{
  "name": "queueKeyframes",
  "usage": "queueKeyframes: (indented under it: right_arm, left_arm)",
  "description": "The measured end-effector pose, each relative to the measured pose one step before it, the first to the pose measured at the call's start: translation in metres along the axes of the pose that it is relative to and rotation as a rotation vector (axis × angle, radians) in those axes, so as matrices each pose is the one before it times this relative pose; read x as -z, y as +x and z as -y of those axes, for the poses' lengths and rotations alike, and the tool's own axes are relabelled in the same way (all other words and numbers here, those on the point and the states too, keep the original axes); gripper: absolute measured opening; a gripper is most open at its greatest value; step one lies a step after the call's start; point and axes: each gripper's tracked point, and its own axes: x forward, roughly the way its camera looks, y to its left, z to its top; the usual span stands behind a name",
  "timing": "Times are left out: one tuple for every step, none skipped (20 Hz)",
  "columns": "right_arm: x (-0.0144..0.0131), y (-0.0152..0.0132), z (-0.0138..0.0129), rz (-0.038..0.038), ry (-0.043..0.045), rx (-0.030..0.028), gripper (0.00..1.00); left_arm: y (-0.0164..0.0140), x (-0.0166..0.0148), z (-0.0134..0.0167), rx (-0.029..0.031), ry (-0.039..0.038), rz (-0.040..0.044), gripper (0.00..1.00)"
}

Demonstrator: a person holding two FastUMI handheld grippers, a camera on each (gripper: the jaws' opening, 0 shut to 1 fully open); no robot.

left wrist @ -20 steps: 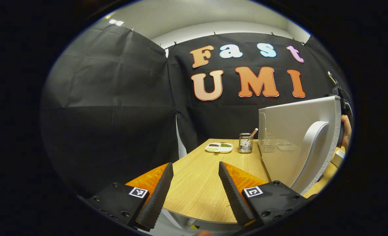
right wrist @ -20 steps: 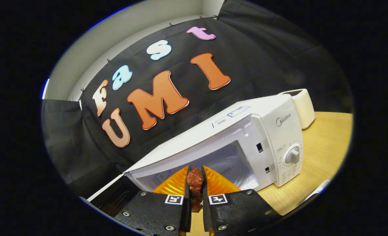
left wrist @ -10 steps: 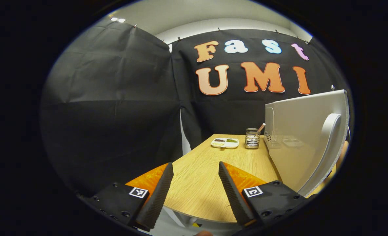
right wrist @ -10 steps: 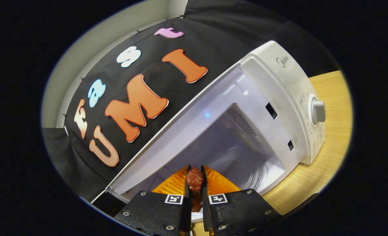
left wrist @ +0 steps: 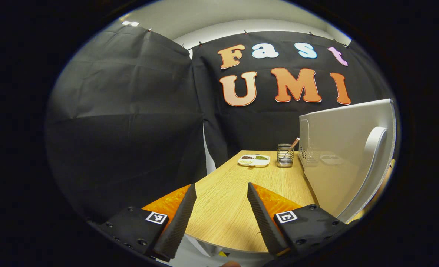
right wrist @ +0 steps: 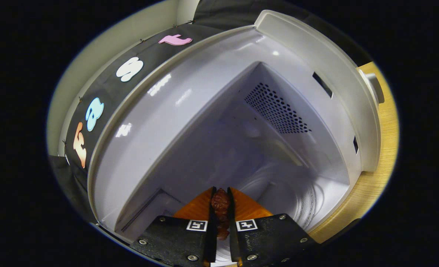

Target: Open the microwave oven with the left hand, put the food in, and close the microwave oven.

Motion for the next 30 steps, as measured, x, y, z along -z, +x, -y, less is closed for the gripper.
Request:
queueKeyframes:
  right_arm:
    - [0.00333,0.00255,0.00305,-0.00070,-0.00878,0.00807,0.14]
    - [0.00054,-0.00136,-0.00087,0.00336,-0.00446,-0.00333,0.14]
    - [0.00440,0.00227,0.00335,-0.00004,-0.02999,0.02156,0.15]
    - [0.00287,0.00039,0.00652,-0.00098,-0.04371,0.03826,0.16]
    - [0.00100,-0.00137,0.00495,0.00229,-0.04667,0.02556,0.20]
    - [0.00144,-0.00171,0.00427,-0.01255,-0.03979,0.02397,0.23]
    - [-0.00120,-0.00083,0.00413,-0.01656,-0.03244,0.01880,0.29]
    - [0.00293,0.00240,0.00608,-0.02516,-0.04033,0.02536,0.32]
    - [0.00489,0.00183,0.00336,-0.02651,-0.04666,0.01034,0.41]
    - [0.00239,-0.00098,0.00420,-0.02026,-0.05100,0.00944,0.47]
    - [-0.00009,-0.00080,0.00244,-0.00406,-0.03996,-0.00287,0.54]
    - [-0.00381,-0.00354,-0.00217,0.00562,-0.03565,-0.01559,0.57]
    - [-0.00486,-0.00413,-0.00287,0.01730,-0.02988,-0.02190,0.64]
    - [-0.00228,-0.00423,-0.00005,0.01117,-0.03210,-0.00471,0.67]
    - [-0.00353,-0.00424,-0.00278,0.01162,-0.02313,-0.01937,0.73]
    - [-0.00382,-0.00469,0.00288,0.00439,-0.01763,-0.00286,0.75]
    - [-0.00255,-0.00529,0.00245,-0.00054,-0.02072,-0.00510,0.76]
    - [-0.00121,-0.00547,0.00481,-0.00377,-0.02490,0.00179,0.78]
    - [-0.00122,-0.00668,0.00301,-0.00370,-0.02712,-0.01071,0.80]
    - [-0.00164,-0.00740,0.00305,-0.00033,-0.03105,-0.00774,0.81]
    - [-0.00392,-0.00832,0.00150,0.00913,-0.02521,-0.01789,0.82]
    - [-0.00376,-0.01049,0.00206,0.01000,-0.01859,-0.01848,0.83]
    - [-0.00347,-0.01039,0.00065,0.01138,-0.01155,-0.02757,0.83]
    - [-0.00175,-0.00907,0.00157,0.00557,-0.01297,-0.01970,0.84]
    - [-0.00270,-0.01101,0.00252,0.00345,-0.01416,-0.02050,0.83]
    - [-0.00252,-0.01011,0.00221,0.00263,-0.01441,-0.01968,0.84]
    - [-0.00253,-0.01029,0.00159,0.00153,-0.01726,-0.02649,0.84]
    - [-0.00365,-0.00979,0.00177,0.00730,-0.02212,-0.02334,0.85]
    - [-0.00537,-0.01111,0.00244,0.01375,-0.02662,-0.02155,0.85]
    - [-0.00512,-0.01181,0.00308,0.01251,-0.02853,-0.01617,0.86]
  left_arm:
    - [-0.00114,0.00014,-0.00065,-0.00009,-0.00096,0.00048,0.87]
    - [-0.00016,-0.00112,0.00066,-0.00074,-0.00212,0.00136,0.87]
    - [-0.00242,0.00046,0.00055,0.00028,-0.00169,0.00172,0.87]
    - [0.00013,-0.00175,-0.00009,-0.00050,-0.00069,0.00236,0.87]
    - [-0.00069,0.00005,-0.00038,0.00014,-0.00022,0.00114,0.87]
    - [-0.00103,-0.00020,0.00115,0.00273,-0.00082,0.00181,0.87]
    - [-0.00142,-0.00040,0.00098,0.00365,-0.00136,0.00136,0.87]
    - [-0.00094,-0.00055,0.00168,0.00358,-0.00132,0.00185,0.87]
    - [-0.00241,-0.00019,0.00006,0.00222,-0.00171,0.00067,0.87]
    - [-0.00010,-0.00099,0.00075,0.00226,-0.00146,0.00118,0.87]
    - [-0.00049,-0.00053,0.00083,0.00142,-0.00101,0.00259,0.87]
    - [-0.00050,-0.00120,0.00133,0.00246,-0.00209,0.00415,0.87]
    - [-0.00046,-0.00049,0.00143,0.00003,0.00074,0.00103,0.87]
    - [-0.00043,-0.00111,0.00093,-0.00111,0.00234,0.00065,0.87]
    - [-0.00176,-0.00065,0.00206,0.00386,0.00122,0.00091,0.87]
    - [0.00041,-0.00174,0.00397,0.00677,0.00133,0.00012,0.87]
    - [0.00053,-0.00131,0.00650,0.00960,0.00258,0.00251,0.87]
    - [0.00009,-0.00313,0.00480,0.01047,0.00355,0.00155,0.87]
    - [-0.00190,-0.00160,0.00482,0.01035,0.00398,0.00306,0.87]
    - [-0.00006,-0.00266,0.00526,0.00968,0.00403,0.00297,0.87]
    - [-0.00009,-0.00243,0.00530,0.00943,0.00333,0.00621,0.87]
    - [0.00028,-0.00430,0.00496,0.00902,0.00104,0.00707,0.87]
    - [0.00013,-0.00341,0.00470,0.00996,-0.00055,0.00660,0.87]
    - [0.00024,-0.00237,0.00600,0.00979,-0.00229,0.00265,0.87]
    - [0.00149,-0.00040,0.00563,0.01256,-0.00127,0.00091,0.87]
    - [0.00134,-0.00112,0.00578,0.00917,-0.00129,-0.00229,0.87]
    - [0.00037,0.00223,0.00418,0.01030,-0.00114,-0.00596,0.90]
    - [0.00092,-0.00053,0.00623,0.00985,-0.00174,-0.00115,0.94]
    - [0.00066,0.00003,0.00068,-0.00171,0.00267,-0.00177,0.87]
    - [-0.00138,-0.00043,0.00448,0.00918,-0.00427,-0.00354,0.88]
